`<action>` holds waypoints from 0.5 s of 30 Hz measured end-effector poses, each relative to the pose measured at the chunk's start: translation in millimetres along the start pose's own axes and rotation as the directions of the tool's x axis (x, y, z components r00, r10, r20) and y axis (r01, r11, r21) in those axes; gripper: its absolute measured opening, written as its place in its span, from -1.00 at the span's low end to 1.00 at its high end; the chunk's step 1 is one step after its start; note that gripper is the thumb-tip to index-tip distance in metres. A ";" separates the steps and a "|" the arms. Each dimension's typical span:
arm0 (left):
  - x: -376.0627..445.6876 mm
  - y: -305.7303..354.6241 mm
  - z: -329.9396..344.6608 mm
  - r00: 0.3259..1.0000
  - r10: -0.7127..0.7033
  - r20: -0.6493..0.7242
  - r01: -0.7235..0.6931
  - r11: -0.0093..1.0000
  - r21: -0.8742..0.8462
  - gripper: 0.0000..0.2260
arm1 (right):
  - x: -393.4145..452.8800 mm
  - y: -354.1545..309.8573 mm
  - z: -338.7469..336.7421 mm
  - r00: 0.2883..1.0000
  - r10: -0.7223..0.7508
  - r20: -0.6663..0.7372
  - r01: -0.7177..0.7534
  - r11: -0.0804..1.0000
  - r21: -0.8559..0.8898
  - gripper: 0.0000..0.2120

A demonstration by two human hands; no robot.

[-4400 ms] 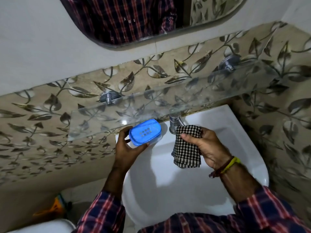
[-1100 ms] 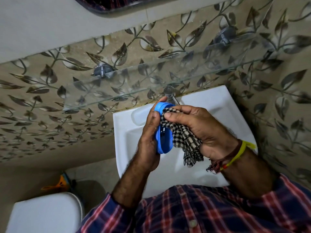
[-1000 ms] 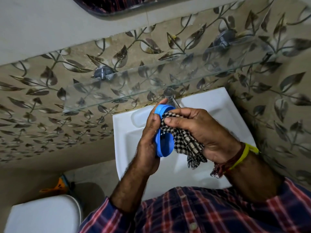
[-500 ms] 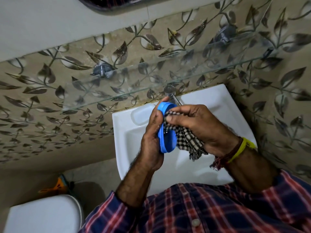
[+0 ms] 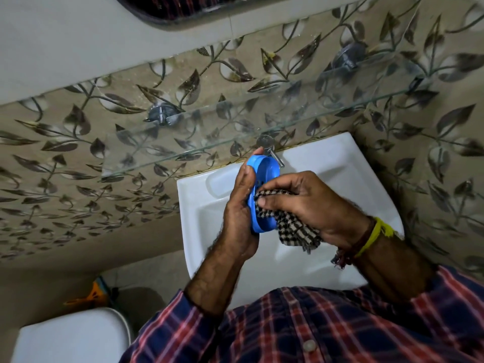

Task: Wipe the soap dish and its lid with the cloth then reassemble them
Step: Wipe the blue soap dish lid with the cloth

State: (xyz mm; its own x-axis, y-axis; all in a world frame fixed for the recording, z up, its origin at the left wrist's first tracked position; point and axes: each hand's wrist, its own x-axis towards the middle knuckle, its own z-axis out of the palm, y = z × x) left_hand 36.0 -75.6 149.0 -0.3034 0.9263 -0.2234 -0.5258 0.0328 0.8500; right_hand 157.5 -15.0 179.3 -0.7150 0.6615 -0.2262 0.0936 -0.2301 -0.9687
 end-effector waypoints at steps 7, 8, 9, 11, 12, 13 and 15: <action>3.2 1.5 0.4 1.000 -0.016 -0.019 0.016 1.000 -0.007 -0.64 | -1.5 2.3 -2.8 0.994 -0.051 0.097 0.066 0.984 -0.165 -0.85; 3.2 0.6 -0.1 1.000 -0.028 -0.014 0.028 1.000 -0.014 -0.65 | -1.0 2.0 -3.8 0.994 -0.060 0.094 0.077 0.980 -0.182 -0.85; 3.3 0.8 -0.6 0.999 -0.037 -0.015 0.037 0.999 -0.015 -0.65 | -0.7 1.9 -4.0 0.992 -0.069 0.104 0.089 0.975 -0.205 -0.84; 3.2 3.2 -2.0 0.999 -0.034 -0.038 0.033 0.999 -0.005 -0.65 | -2.2 3.5 -2.9 0.986 -0.064 0.155 0.111 0.943 -0.314 -0.83; 3.0 3.5 -2.2 0.999 -0.030 -0.044 0.030 1.000 -0.002 -0.64 | -3.5 5.3 -2.9 0.985 -0.051 0.168 0.114 0.911 -0.395 -0.82; 2.5 3.1 -1.7 0.998 -0.031 -0.046 0.031 0.999 -0.008 -0.65 | -4.8 7.0 -3.6 0.987 -0.041 0.157 0.113 0.869 -0.481 -0.81; 1.2 1.2 -0.4 0.997 -0.043 -0.061 0.040 0.998 -0.041 -0.66 | -8.7 6.1 -3.7 0.992 -0.069 0.105 0.119 0.778 -0.617 -0.80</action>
State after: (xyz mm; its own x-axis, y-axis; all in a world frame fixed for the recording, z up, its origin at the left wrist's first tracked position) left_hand 34.7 -74.6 149.5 -0.3283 0.8995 -0.2882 -0.5696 0.0548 0.8201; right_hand 166.9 -19.6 175.0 -0.7884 0.5973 -0.1468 0.4147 0.3399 -0.8441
